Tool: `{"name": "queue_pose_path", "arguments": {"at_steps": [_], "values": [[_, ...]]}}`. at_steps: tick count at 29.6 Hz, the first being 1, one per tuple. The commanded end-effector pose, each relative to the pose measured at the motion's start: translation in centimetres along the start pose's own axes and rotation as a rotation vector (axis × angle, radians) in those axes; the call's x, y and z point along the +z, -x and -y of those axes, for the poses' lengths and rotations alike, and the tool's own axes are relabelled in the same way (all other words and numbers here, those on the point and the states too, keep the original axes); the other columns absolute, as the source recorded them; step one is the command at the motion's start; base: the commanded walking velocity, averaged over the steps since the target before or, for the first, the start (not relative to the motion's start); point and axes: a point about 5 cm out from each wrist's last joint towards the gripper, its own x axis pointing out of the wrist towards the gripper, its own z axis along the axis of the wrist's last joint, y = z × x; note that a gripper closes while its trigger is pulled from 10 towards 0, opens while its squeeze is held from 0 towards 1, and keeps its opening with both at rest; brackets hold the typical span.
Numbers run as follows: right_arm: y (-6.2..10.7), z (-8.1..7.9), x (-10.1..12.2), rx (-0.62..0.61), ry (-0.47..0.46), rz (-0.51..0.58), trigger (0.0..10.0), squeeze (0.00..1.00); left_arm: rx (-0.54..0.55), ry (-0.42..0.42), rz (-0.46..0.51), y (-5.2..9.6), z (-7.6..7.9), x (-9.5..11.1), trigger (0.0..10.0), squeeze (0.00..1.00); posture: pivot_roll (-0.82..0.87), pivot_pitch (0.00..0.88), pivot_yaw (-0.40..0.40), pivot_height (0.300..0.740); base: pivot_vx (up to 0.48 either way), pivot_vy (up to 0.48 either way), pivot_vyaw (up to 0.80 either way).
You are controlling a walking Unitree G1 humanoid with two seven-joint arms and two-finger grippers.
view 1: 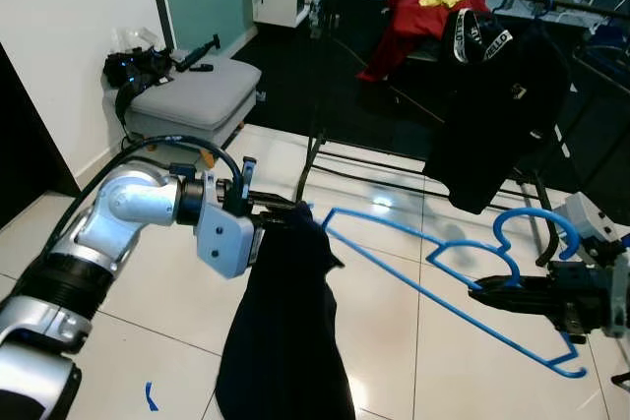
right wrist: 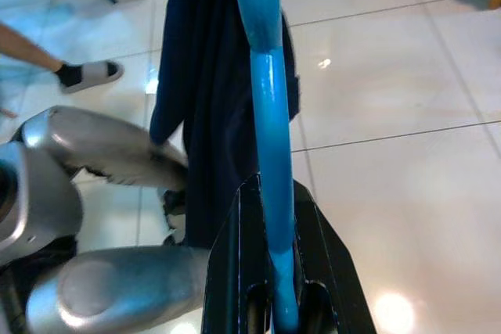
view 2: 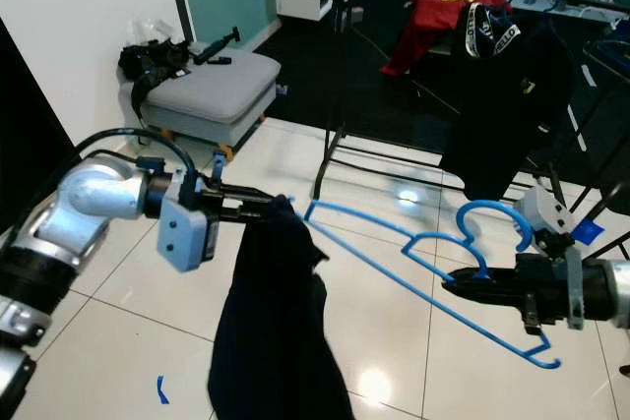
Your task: Hang hanger
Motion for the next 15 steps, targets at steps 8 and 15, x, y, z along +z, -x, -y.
{"name": "queue_pose_path", "arguments": {"at_steps": [8, 15], "values": [[-0.29, -0.16, 0.58, 0.097, 0.024, -0.1, 10.0, 0.0, -0.065, -0.082, 0.054, 0.39, -1.38, 1.39, 10.0, 0.0, 0.04, 0.041, -0.036, 0.74, 0.0, 0.0, 0.0], [-0.43, 0.17, 1.0, 0.175, 0.054, -0.189, 10.0, 0.0, -0.115, -0.124, 0.085, 0.22, -1.86, 1.97, 10.0, 0.0, 0.04, 0.038, -0.037, 0.74, 0.0, 0.0, 0.0]]}}
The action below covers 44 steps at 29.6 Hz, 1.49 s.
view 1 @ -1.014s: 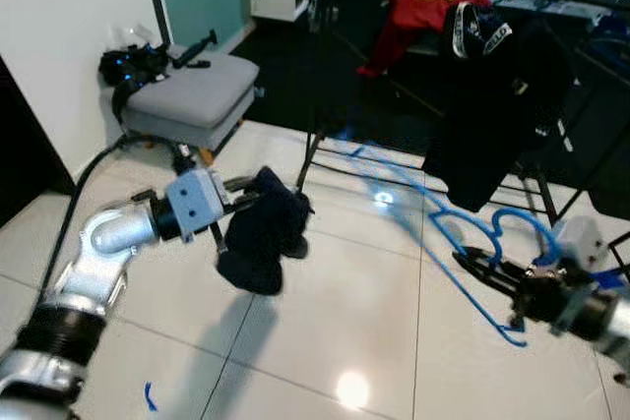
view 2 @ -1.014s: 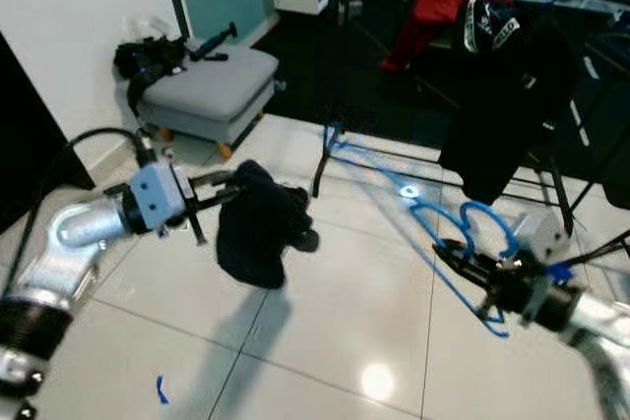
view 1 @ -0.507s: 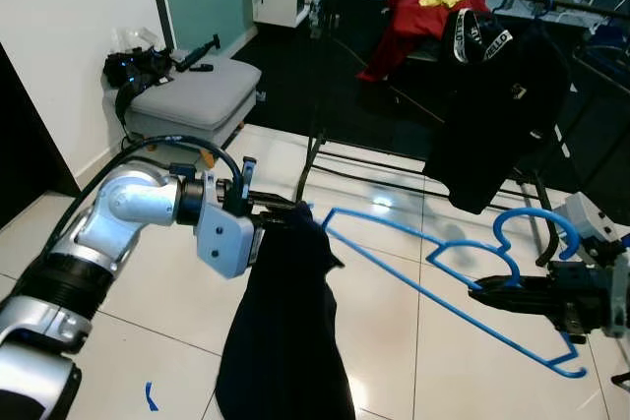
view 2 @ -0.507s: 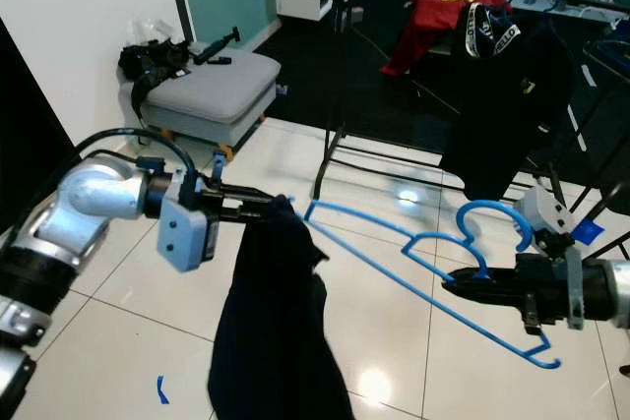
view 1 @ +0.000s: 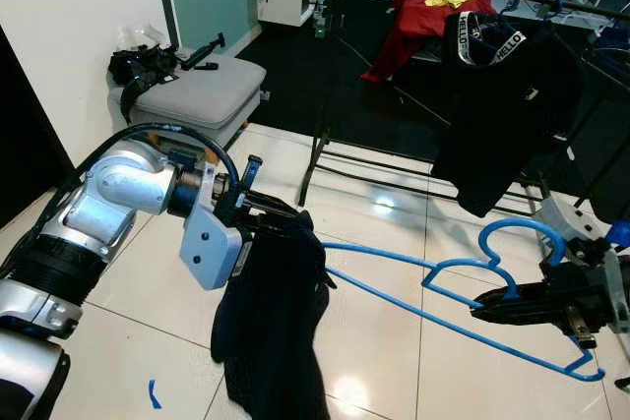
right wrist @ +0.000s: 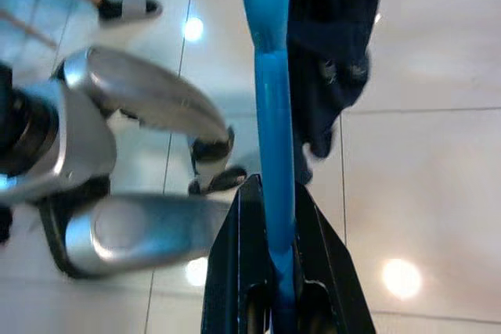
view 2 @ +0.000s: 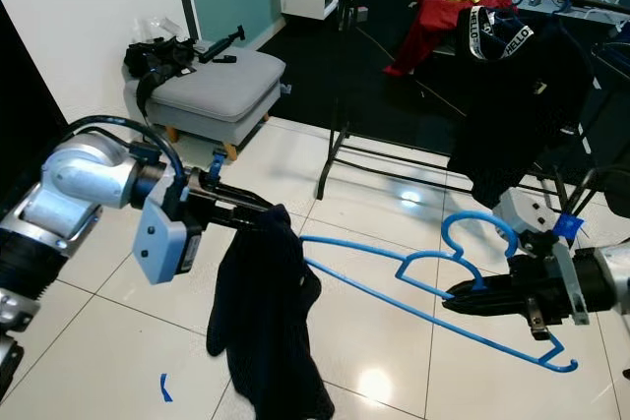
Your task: Hang hanger
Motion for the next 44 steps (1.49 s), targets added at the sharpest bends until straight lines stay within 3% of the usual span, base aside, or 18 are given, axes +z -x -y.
{"name": "queue_pose_path", "arguments": {"at_steps": [1, 11, 17, 19, 26, 40, 44], "values": [[-0.3, -0.1, -0.2, 0.052, 0.012, -0.048, 10.0, 0.0, -0.006, -0.053, 0.025, 0.2, -0.9, 0.6, 10.0, 0.0, 0.04, 0.038, -0.037, 0.74, 0.0, 0.0, 0.0], [0.0, 0.7, 0.2, 0.073, 0.04, -0.133, 10.0, 0.0, -0.085, -0.065, 0.025, -0.1, -0.4, 0.4, 10.0, 0.0, 0.05, 0.042, -0.037, 0.74, 0.0, 0.0, 0.0], [-0.9, 1.7, 0.3, 0.018, 0.08, -0.115, 10.0, 0.0, -0.012, -0.039, 0.078, -0.7, -1.3, 1.2, 10.0, 0.0, 0.05, 0.047, -0.031, 0.74, 0.0, 0.0, 0.0], [-1.7, 3.0, 0.7, -0.061, 0.125, -0.098, 10.0, 0.0, 0.023, -0.028, 0.11, -1.3, -1.8, 1.7, 10.0, 0.0, 0.05, 0.049, -0.026, 0.74, 0.0, 0.0, 0.0], [-3.5, 4.4, 1.7, -0.135, 0.162, -0.041, 10.0, 0.0, 0.1, 0.025, 0.17, -2.4, -2.0, 2.5, 10.0, 0.0, 0.06, 0.047, -0.03, 0.74, 0.0, 0.0, 0.0], [-5.5, 5.4, 2.7, -0.146, 0.186, 0.037, 10.0, 0.0, 0.119, 0.063, 0.097, -3.5, -1.2, 1.6, 10.0, 0.0, 0.06, 0.037, -0.029, 0.74, 0.0, 0.0, 0.0], [-6.7, 6.3, 3.9, -0.202, 0.208, 0.101, 10.0, 0.0, 0.252, 0.15, 0.136, -4.9, -2.4, 1.9, 10.0, 0.0, 0.06, 0.034, -0.029, 0.74, 0.0, 0.0, 0.0]]}}
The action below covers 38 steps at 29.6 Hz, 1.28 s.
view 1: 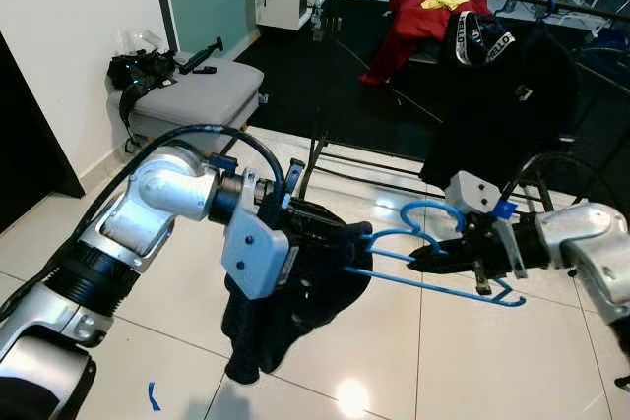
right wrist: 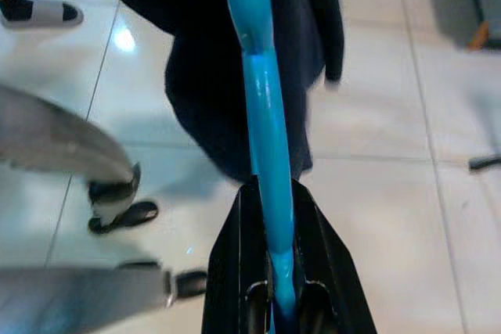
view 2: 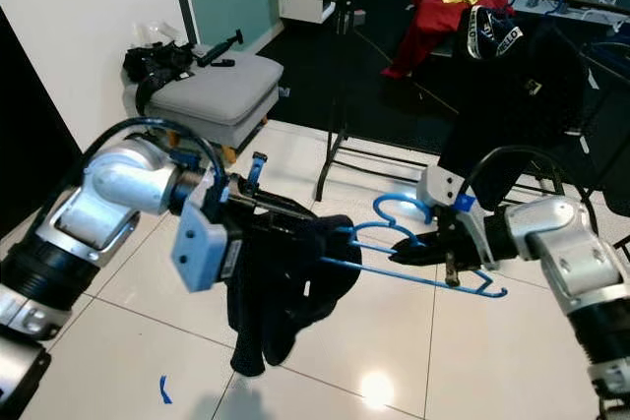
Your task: Hang hanger
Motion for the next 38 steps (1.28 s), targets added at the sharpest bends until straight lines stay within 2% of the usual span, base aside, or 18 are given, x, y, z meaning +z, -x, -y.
{"name": "queue_pose_path", "arguments": {"at_steps": [1, 2, 5, 6, 9, 14, 18, 20, 22, 23, 26, 27, 28, 30, 31, 32, 34, 38], "values": [[-0.7, 0.6, 1.0, -0.049, 0.029, 0.04, 10.0, 0.0, 0.143, 0.081, 0.112, -1.4, -1.1, 1.4, 10.0, 0.0, 0.06, 0.034, -0.029, 0.74, 0.0, 0.0, 0.0], [-0.7, 0.6, 1.0, -0.049, 0.029, 0.04, 10.0, 0.0, 0.143, 0.081, 0.112, -1.4, -1.1, 1.4, 10.0, 0.0, 0.06, 0.034, -0.029, 0.74, 0.0, 0.0, 0.0], [-2.3, 0.8, 1.7, -0.069, 0.037, 0.084, 10.0, 0.0, 0.355, 0.244, 0.258, -3.1, -3.2, 2.9, 10.0, 0.0, 0.07, 0.033, -0.038, 0.74, 0.0, 0.0, 0.0], [-2.5, 0.8, 1.7, -0.072, 0.037, 0.09, 10.0, 0.0, 0.386, 0.267, 0.273, -3.3, -3.6, 3.0, 10.0, 0.0, 0.07, 0.033, -0.038, 0.74, 0.0, 0.0, 0.0], [-3.4, 0.9, 2.0, -0.098, 0.029, 0.127, 10.0, 0.0, 0.542, 0.434, 0.352, -3.3, -5.4, 3.2, 10.0, 0.0, 0.07, 0.035, -0.043, 0.74, 0.0, 0.0, 0.0], [-4.4, 1.2, 2.5, -0.158, 0.01, 0.184, 10.0, 0.0, 0.626, 0.548, 0.37, -3.3, -6.0, 3.3, 10.0, 0.0, 0.07, 0.038, -0.043, 0.74, 0.0, 0.0, 0.0], [-5.0, 1.4, 2.7, -0.195, -0.007, 0.219, 10.0, 0.0, 0.641, 0.554, 0.347, -3.2, -6.1, 3.4, 10.0, 0.0, 0.07, 0.039, -0.042, 0.74, 0.0, 0.0, 0.0], [-5.3, 1.4, 2.8, -0.211, -0.019, 0.249, 10.0, 0.0, 0.618, 0.485, 0.242, -2.9, -5.3, 2.5, 10.0, 0.0, 0.07, 0.038, -0.042, 0.74, 0.0, 0.0, 0.0], [-5.3, 1.4, 2.8, -0.211, -0.019, 0.249, 10.0, 0.0, 0.618, 0.485, 0.242, -2.9, -5.3, 2.5, 10.0, 0.0, 0.07, 0.038, -0.042, 0.74, 0.0, 0.0, 0.0], [-5.3, 1.4, 2.9, -0.216, -0.025, 0.271, 10.0, 0.0, 0.599, 0.449, 0.175, -2.8, -4.8, 2.0, 10.0, 0.0, 0.07, 0.038, -0.042, 0.74, 0.0, 0.0, 0.0], [-5.4, 1.4, 3.0, -0.219, -0.028, 0.287, 10.0, 0.0, 0.584, 0.427, 0.133, -2.7, -4.5, 1.7, 10.0, 0.0, 0.07, 0.038, -0.042, 0.74, 0.0, 0.0, 0.0], [-5.2, 1.3, 3.5, -0.217, -0.036, 0.33, 10.0, 0.0, 0.557, 0.394, 0.06, -2.7, -3.9, 1.1, 10.0, 0.0, 0.07, 0.039, -0.041, 0.74, 0.0, 0.0, 0.0], [-5.2, 1.3, 3.5, -0.217, -0.036, 0.33, 10.0, 0.0, 0.557, 0.394, 0.06, -2.7, -3.9, 1.1, 10.0, 0.0, 0.07, 0.039, -0.041, 0.74, 0.0, 0.0, 0.0], [-4.3, 1.4, 4.8, -0.237, -0.064, 0.456, 10.0, 0.0, 0.52, 0.382, -0.026, -2.6, -2.6, 0.4, 10.0, 0.0, 0.06, 0.042, -0.04, 0.74, 0.0, 0.0, 0.0], [-4.3, 1.4, 4.8, -0.237, -0.064, 0.456, 10.0, 0.0, 0.52, 0.382, -0.026, -2.6, -2.6, 0.4, 10.0, 0.0, 0.06, 0.042, -0.04, 0.74, 0.0, 0.0, 0.0], [-3.8, 2.0, 5.2, -0.311, -0.101, 0.529, 10.0, 0.0, 0.459, 0.419, 0.034, -3.4, -1.6, 1.4, 10.0, 0.0, 0.07, 0.042, -0.041, 0.74, 0.0, 0.0, 0.0], [-3.8, 2.2, 5.2, -0.335, -0.112, 0.542, 10.0, 0.0, 0.436, 0.432, 0.064, -3.7, -1.4, 1.9, 10.0, 0.0, 0.07, 0.042, -0.038, 0.74, 0.0, 0.0, 0.0], [-4.0, 2.3, 5.8, -0.36, -0.133, 0.613, 10.0, 0.0, 0.399, 0.405, 0.022, -4.4, -0.6, 1.6, 10.0, 0.0, 0.07, 0.042, -0.033, 0.74, 0.0, 0.0, 0.0]]}}
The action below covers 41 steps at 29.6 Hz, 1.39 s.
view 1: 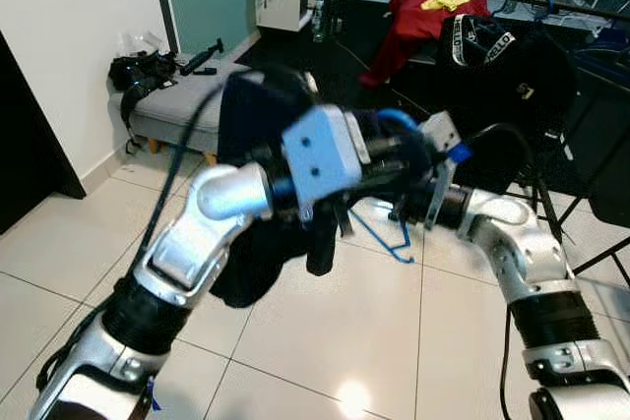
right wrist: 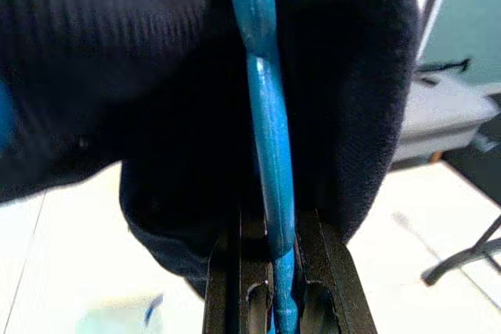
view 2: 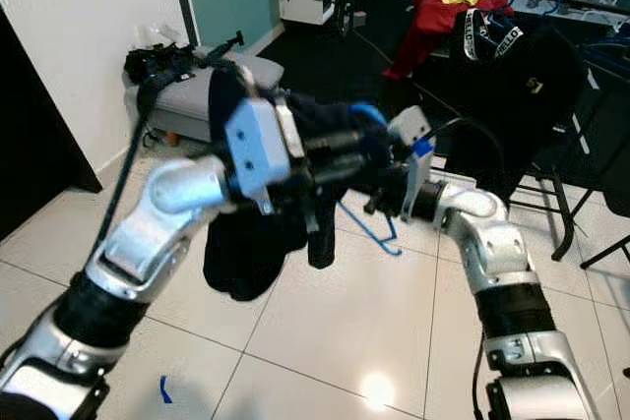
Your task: Hang hanger
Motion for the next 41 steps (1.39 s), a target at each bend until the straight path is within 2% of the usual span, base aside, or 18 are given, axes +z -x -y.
{"name": "queue_pose_path", "arguments": {"at_steps": [1, 6, 7, 13, 15, 18, 20, 22, 24, 28, 31, 32, 34, 35, 41], "values": [[-0.5, -0.3, 2.0, 0.006, 0.023, 0.121, 10.0, 0.0, -0.049, -0.028, -0.024, -0.4, 0.9, -0.4, 10.0, 0.0, 0.06, 0.042, -0.033, 0.74, 0.0, 0.0, 0.0], [-0.6, -0.8, 2.4, 0.027, -0.001, 0.163, 10.0, 0.0, -0.037, 0.008, 0.003, -0.7, 1.0, -0.2, 10.0, 0.0, 0.06, 0.043, -0.033, 0.74, 0.0, 0.0, 0.0], [-0.7, -0.9, 2.4, 0.033, -0.003, 0.162, 10.0, 0.0, -0.029, 0.016, 0.01, -0.8, 1.0, -0.1, 10.0, 0.99, 0.06, 0.044, -0.035, 0.74, 0.0, 0.0, 0.0], [-0.9, -1.5, 2.0, 0.058, -0.02, 0.159, 10.0, 0.0, -0.003, 0.045, 0.032, -0.8, 0.9, 0.3, 10.0, 1.0, 0.07, 0.044, -0.035, 0.74, 0.0, 0.0, 0.0], [-1.1, -1.9, 1.8, 0.069, -0.028, 0.162, 10.0, 0.0, 0.04, 0.051, 0.043, -0.7, 0.2, 0.6, 10.0, 1.0, 0.07, 0.045, -0.033, 0.74, 0.0, 0.0, 0.0], [-1.1, -1.9, 1.8, 0.069, -0.028, 0.162, 10.0, 0.0, 0.04, 0.051, 0.043, -0.7, 0.2, 0.6, 10.0, 1.0, 0.07, 0.045, -0.033, 0.74, 0.0, 0.0, 0.0], [-1.2, -2.3, 1.6, 0.084, -0.038, 0.164, 10.0, 0.0, 0.121, 0.067, 0.07, -0.2, -1.5, 1.1, 10.0, 1.0, 0.07, 0.047, -0.033, 0.74, 0.0, 0.0, 0.0], [-1.2, -2.3, 1.6, 0.084, -0.038, 0.164, 10.0, 0.0, 0.121, 0.067, 0.07, -0.2, -1.5, 1.1, 10.0, 1.0, 0.07, 0.047, -0.033, 0.74, 0.0, 0.0, 0.0], [-1.0, -2.5, 1.5, 0.093, -0.04, 0.161, 10.0, 0.0, 0.174, 0.077, 0.098, 0.7, -3.2, 1.9, 10.0, 1.0, 0.07, 0.045, -0.032, 0.74, 0.0, 0.0, 0.0], [-0.6, -2.3, 1.4, 0.088, -0.036, 0.152, 10.0, 0.0, 0.188, 0.072, 0.131, 2.1, -4.8, 3.1, 10.0, 1.0, 0.07, 0.045, -0.032, 0.74, 0.0, 0.0, 0.0], [-0.4, -2.2, 1.4, 0.084, -0.035, 0.151, 10.0, 0.0, 0.167, 0.097, 0.166, 2.8, -5.2, 3.8, 10.0, 1.0, 0.07, 0.047, -0.034, 0.74, 0.0, 0.0, 0.0], [0.1, -1.9, 1.6, 0.071, -0.031, 0.155, 10.0, 0.0, 0.121, 0.136, 0.25, 4.3, -5.7, 5.4, 10.0, 1.0, 0.07, 0.047, -0.035, 0.74, 0.0, 0.0, 0.0], [0.1, -1.9, 1.6, 0.071, -0.031, 0.155, 10.0, 0.0, 0.121, 0.136, 0.25, 4.3, -5.7, 5.4, 10.0, 1.0, 0.07, 0.047, -0.035, 0.74, 0.0, 0.0, 0.0], [0.2, -1.8, 1.7, 0.065, -0.03, 0.16, 10.0, 0.0, 0.108, 0.152, 0.279, 4.9, -5.9, 6.0, 10.0, 1.0, 0.07, 0.047, -0.035, 0.74, 0.0, 0.0, 0.0], [0.7, -1.5, 2.0, 0.051, -0.029, 0.179, 10.0, 0.0, 0.111, 0.171, 0.321, 6.3, -5.9, 6.8, 10.0, 1.0, 0.07, 0.047, -0.034, 0.74, 0.0, 0.0, 0.0]]}}
